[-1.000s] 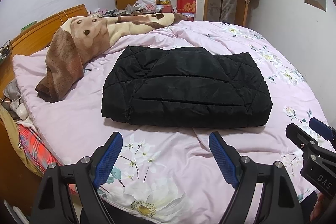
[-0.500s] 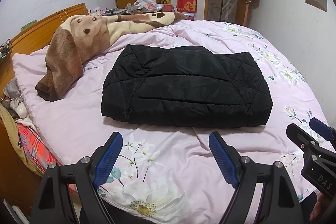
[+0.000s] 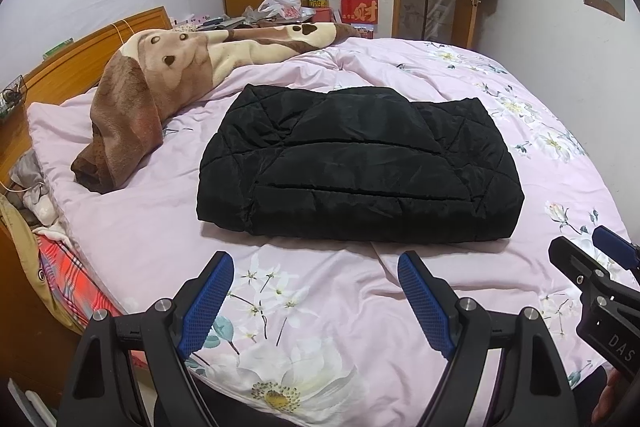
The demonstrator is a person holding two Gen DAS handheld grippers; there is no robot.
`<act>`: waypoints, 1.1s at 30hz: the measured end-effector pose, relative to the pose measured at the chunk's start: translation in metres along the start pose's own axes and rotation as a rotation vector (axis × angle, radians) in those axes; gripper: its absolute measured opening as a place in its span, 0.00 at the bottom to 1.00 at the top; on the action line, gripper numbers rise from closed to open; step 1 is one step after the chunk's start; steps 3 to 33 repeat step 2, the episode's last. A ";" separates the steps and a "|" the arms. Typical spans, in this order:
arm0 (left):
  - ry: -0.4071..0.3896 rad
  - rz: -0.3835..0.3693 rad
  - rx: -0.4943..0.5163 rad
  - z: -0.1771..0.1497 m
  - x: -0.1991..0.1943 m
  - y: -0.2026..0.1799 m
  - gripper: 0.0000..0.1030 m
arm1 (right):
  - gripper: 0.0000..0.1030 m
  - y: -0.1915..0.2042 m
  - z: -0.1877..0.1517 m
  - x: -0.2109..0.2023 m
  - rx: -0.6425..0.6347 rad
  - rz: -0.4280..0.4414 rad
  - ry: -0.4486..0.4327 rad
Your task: Fold large clothes
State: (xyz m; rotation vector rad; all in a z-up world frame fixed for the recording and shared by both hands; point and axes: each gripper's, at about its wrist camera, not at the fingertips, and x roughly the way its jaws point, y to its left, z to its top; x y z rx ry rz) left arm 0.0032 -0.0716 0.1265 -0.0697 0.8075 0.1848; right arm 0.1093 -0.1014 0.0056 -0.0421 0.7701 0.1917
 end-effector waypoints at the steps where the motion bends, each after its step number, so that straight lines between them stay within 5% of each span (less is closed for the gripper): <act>1: 0.000 -0.004 0.001 0.000 0.000 0.000 0.82 | 0.74 0.000 0.000 0.000 0.000 0.000 0.001; 33: 0.000 -0.009 0.001 0.000 0.000 0.000 0.82 | 0.74 -0.001 0.000 0.000 0.001 0.001 0.000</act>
